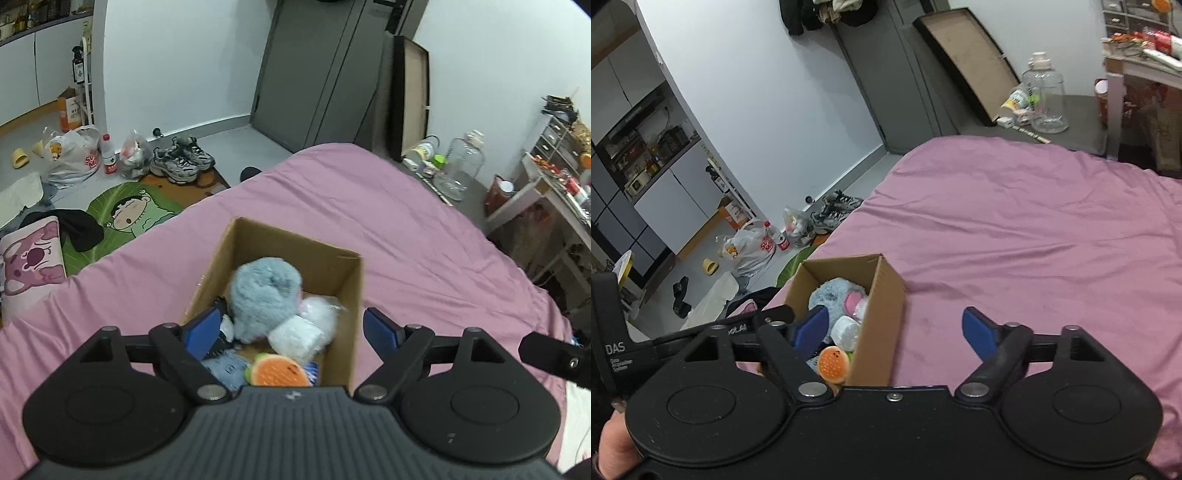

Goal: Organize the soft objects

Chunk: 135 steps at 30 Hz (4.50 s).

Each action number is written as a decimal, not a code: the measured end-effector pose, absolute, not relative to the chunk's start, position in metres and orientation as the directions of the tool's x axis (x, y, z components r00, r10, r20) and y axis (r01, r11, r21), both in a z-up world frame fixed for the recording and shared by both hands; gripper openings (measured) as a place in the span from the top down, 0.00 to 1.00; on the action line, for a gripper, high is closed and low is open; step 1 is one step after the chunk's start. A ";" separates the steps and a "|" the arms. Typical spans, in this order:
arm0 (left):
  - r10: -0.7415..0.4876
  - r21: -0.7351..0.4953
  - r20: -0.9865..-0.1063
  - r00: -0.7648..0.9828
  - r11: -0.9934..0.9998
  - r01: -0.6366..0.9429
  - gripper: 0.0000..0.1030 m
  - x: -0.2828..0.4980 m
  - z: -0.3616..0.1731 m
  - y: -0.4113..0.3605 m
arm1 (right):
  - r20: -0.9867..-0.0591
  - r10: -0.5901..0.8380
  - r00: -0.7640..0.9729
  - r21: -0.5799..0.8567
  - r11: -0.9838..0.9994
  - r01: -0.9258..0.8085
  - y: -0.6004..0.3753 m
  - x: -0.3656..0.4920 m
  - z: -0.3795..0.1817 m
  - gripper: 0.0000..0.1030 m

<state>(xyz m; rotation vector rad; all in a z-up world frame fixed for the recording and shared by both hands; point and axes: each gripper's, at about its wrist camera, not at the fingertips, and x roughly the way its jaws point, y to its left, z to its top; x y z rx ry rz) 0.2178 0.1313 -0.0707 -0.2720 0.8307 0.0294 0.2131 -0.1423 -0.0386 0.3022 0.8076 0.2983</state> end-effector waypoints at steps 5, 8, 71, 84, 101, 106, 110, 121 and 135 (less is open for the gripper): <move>-0.080 -0.189 -0.737 0.671 0.978 -0.090 0.17 0.197 -0.057 0.108 | -0.651 0.350 0.674 0.379 0.919 -0.112 -0.169 0.195 -0.028 0.04; -0.095 -0.191 -0.746 0.659 0.979 -0.075 0.15 0.183 -0.051 0.095 | -0.645 0.365 0.671 0.385 0.914 -0.127 -0.180 0.182 -0.020 0.00; 0.053 -0.038 -0.659 0.750 0.994 -0.103 0.00 -0.038 0.046 -0.009 | -0.621 0.333 0.710 0.224 0.943 -0.247 -0.285 0.014 0.020 0.00; 0.053 -0.045 -0.662 0.748 0.993 -0.110 0.00 -0.040 0.044 -0.004 | -0.639 0.341 0.690 0.212 0.940 -0.268 -0.274 0.013 0.018 0.00; 0.046 -0.058 -0.668 0.743 0.992 -0.114 0.00 -0.043 0.038 -0.002 | -0.650 0.346 0.676 0.211 0.937 -0.278 -0.269 0.013 0.015 0.00; 0.036 -0.073 -0.674 0.738 0.991 -0.115 0.00 -0.044 0.034 0.001 | -0.658 0.339 0.672 0.203 0.940 -0.276 -0.267 0.015 0.015 0.00; 0.035 -0.076 -0.678 0.734 0.990 -0.118 0.00 -0.045 0.032 0.002 | -0.659 0.337 0.672 0.201 0.940 -0.274 -0.266 0.015 0.014 0.00; 0.026 -0.087 -0.684 0.729 0.989 -0.117 0.00 -0.045 0.028 0.003 | -0.669 0.319 0.671 0.193 0.947 -0.258 -0.262 0.016 0.009 0.00; 0.028 -0.087 -0.683 0.730 0.989 -0.119 0.00 -0.045 0.028 0.003 | -0.674 0.303 0.674 0.181 0.952 -0.247 -0.262 0.015 0.006 0.00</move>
